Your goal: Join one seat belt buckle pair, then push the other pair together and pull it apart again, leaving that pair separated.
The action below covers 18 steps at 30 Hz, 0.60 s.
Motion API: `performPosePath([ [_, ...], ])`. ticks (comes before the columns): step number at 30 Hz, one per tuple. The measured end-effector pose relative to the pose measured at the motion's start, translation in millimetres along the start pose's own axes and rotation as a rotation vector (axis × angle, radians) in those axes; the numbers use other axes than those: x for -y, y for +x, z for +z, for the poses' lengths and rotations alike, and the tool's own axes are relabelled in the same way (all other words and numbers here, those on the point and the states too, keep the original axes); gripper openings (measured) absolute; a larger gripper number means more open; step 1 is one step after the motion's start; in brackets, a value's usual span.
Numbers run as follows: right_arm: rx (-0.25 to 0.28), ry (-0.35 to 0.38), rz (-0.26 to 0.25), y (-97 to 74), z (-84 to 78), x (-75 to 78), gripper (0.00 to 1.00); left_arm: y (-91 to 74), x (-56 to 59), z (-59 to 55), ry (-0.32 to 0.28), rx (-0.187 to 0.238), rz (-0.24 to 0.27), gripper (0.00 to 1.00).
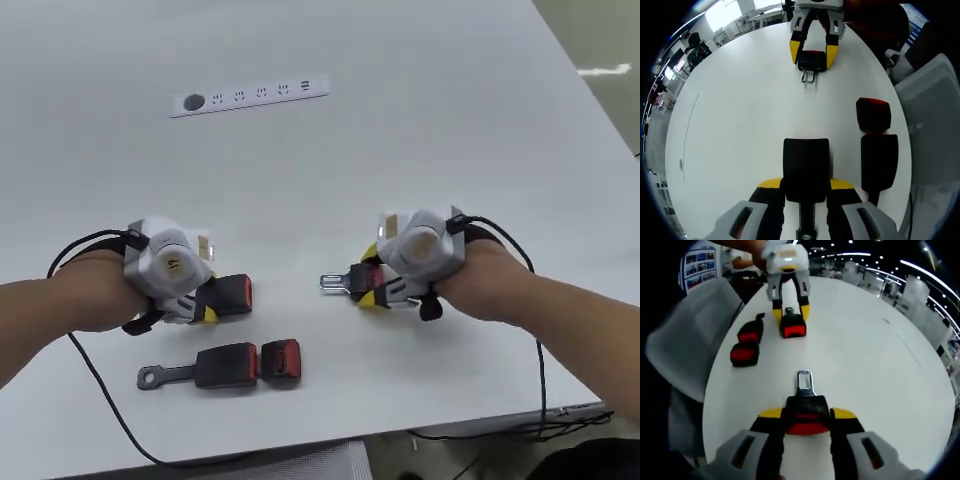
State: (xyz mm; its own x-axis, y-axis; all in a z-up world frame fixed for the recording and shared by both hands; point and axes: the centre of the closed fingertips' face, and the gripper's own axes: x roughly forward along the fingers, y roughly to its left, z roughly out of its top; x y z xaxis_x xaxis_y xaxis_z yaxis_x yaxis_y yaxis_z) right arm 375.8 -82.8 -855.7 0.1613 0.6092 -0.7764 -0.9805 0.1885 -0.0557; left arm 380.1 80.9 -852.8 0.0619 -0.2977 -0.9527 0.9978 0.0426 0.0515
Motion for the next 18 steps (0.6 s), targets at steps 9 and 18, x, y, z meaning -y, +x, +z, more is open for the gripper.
performPosePath([
  [9,0.029,-0.029,0.010,31.0,39.2,-9.2,0.34,0.4,0.1,0.1,0.001,0.007,0.000,0.32],
  [18,0.036,-0.049,0.014,48.2,60.1,-8.3,0.34,1.0,0.0,-0.5,-0.001,0.010,-0.001,0.32],
])
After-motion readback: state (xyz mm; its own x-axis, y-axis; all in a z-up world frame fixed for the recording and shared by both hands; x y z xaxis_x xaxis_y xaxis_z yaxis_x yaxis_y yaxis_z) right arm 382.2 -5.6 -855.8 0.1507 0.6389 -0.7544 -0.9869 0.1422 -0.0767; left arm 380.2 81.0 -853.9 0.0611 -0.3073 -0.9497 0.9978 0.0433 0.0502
